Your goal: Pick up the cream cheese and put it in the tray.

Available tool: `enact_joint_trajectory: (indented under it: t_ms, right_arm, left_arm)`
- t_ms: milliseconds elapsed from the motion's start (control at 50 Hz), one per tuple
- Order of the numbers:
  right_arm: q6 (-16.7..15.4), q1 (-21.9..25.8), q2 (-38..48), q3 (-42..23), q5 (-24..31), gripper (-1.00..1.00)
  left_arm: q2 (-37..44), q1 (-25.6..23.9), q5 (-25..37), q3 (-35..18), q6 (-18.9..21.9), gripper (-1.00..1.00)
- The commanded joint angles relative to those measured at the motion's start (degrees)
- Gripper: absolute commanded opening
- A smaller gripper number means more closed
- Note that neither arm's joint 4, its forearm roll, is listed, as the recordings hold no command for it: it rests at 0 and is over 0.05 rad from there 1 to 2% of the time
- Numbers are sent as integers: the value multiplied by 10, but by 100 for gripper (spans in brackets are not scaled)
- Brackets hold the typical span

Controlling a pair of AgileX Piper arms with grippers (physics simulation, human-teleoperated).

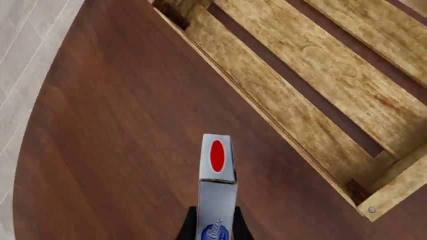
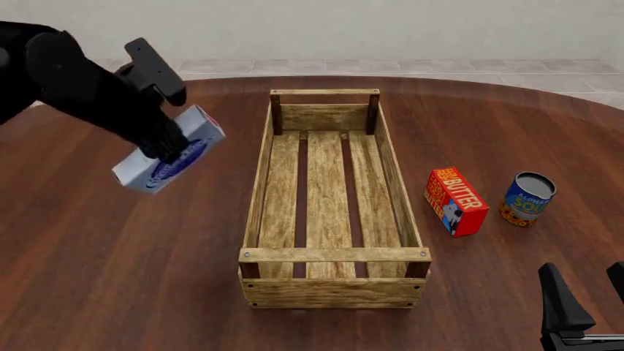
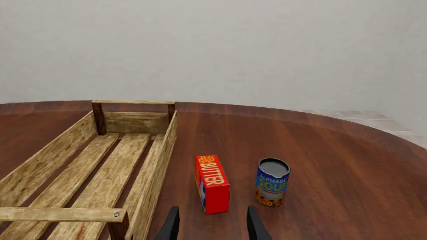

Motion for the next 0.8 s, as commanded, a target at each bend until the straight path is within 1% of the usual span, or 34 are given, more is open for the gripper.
enact_joint_trajectory:
  t_ms: [20,60,80,100,140,160,180,200,220,280,340,360,380,480,540,580,600,620,680,720,740,760,800]
  right_arm:
    - [0,0,0,0,0,100]
    - [0,0,0,0,0,100]
    - [0,0,0,0,0,100]
    - [0,0,0,0,0,100]
    - [0,0,0,0,0,100]
    - [0,0,0,0,0,100]
    - [0,0,0,0,0,100]
    - [0,0,0,0,0,100]
    - [0,0,0,0,0,100]
    - [0,0,0,0,0,100]
    - [0,0,0,0,0,100]
    - [0,0,0,0,0,100]
    - [0,0,0,0,0,100]
    - [0,0,0,0,0,100]
    - [0,0,0,0,0,100]
    - [0,0,0,0,0,100]
    - [0,0,0,0,0,100]
    - [0,0,0,0,0,100]
    - [0,0,0,0,0,100]
    - [0,0,0,0,0,100]
    - [0,0,0,0,0,100]
    - [0,0,0,0,0,100]
    - [0,0,0,0,0,100]
  left_arm:
    - [26,-3,15,-53,-35,-100]
    - [30,-9,18,-65,-44,-100]
    - [32,-16,23,-74,-55,-100]
    - [34,-26,30,-89,-76,-100]
    - [45,-21,32,-106,-94,-100]
    - [46,-34,34,-110,-109,-100]
    - [46,-34,34,-110,-109,-100]
    - [46,-41,36,-112,-117,-100]
    - [49,-37,36,-115,-121,-100]
    - [55,-31,29,-124,-116,-100]
    - [67,-34,29,-144,-143,-100]
    - [67,-34,29,-144,-143,-100]
    - [67,-50,25,-145,-156,-100]
    - [62,-61,13,-132,-165,-100]
    - [60,-77,5,-124,-182,-100]
    - [57,-77,-1,-124,-182,-100]
    - [58,-63,-12,-140,-187,-100]
    - [58,-63,-12,-140,-187,-100]
    - [53,-62,-19,-143,-218,-100]
    - [51,-62,-23,-148,-246,-100]
    - [45,-77,-26,-145,-256,-100]
    - [45,-77,-25,-144,-272,-100]
    - [42,-80,-33,-139,-275,-100]
